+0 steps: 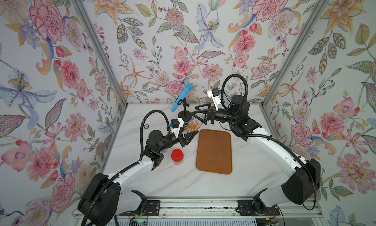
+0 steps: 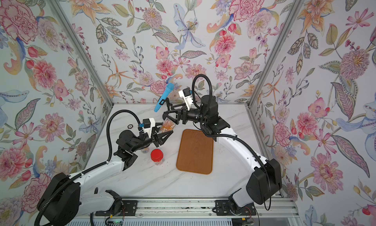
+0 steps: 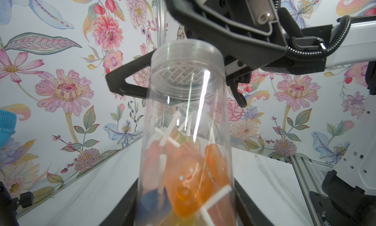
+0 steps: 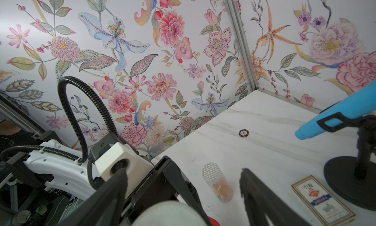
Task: Pour the candies out of the jar
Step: Unscrew the lid from the jar.
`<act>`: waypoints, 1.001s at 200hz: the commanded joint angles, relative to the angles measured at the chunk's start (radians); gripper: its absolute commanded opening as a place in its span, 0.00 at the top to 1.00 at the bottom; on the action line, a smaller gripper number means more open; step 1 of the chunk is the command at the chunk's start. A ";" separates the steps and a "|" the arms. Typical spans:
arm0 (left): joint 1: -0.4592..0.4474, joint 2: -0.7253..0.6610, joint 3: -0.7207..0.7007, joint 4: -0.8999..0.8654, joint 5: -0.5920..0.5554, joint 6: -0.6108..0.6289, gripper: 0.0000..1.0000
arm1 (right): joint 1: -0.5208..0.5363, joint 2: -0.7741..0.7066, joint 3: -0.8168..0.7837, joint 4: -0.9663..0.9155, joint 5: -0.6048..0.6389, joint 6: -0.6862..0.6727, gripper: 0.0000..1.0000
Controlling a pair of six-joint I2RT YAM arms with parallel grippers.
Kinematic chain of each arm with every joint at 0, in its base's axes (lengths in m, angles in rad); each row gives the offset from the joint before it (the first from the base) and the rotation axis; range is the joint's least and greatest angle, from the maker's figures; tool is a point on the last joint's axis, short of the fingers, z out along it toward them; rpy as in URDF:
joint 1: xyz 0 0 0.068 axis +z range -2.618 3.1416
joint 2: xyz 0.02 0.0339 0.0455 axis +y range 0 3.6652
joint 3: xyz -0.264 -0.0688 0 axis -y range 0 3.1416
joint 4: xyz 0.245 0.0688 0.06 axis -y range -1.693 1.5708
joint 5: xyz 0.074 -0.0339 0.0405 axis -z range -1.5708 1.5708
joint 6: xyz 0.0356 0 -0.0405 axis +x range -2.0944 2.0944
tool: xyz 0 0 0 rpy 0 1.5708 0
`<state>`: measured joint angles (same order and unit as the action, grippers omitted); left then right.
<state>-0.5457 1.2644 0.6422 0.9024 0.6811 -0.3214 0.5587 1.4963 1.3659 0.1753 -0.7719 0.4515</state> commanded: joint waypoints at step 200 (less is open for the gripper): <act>-0.052 -0.033 -0.035 -0.115 -0.418 0.220 1.00 | 0.141 0.050 0.064 -0.172 0.544 0.178 0.26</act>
<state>-0.5838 1.2633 0.6235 0.7509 0.2920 -0.1265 0.6991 1.5471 1.4044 -0.0090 -0.2695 0.6094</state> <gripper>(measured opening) 0.577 0.764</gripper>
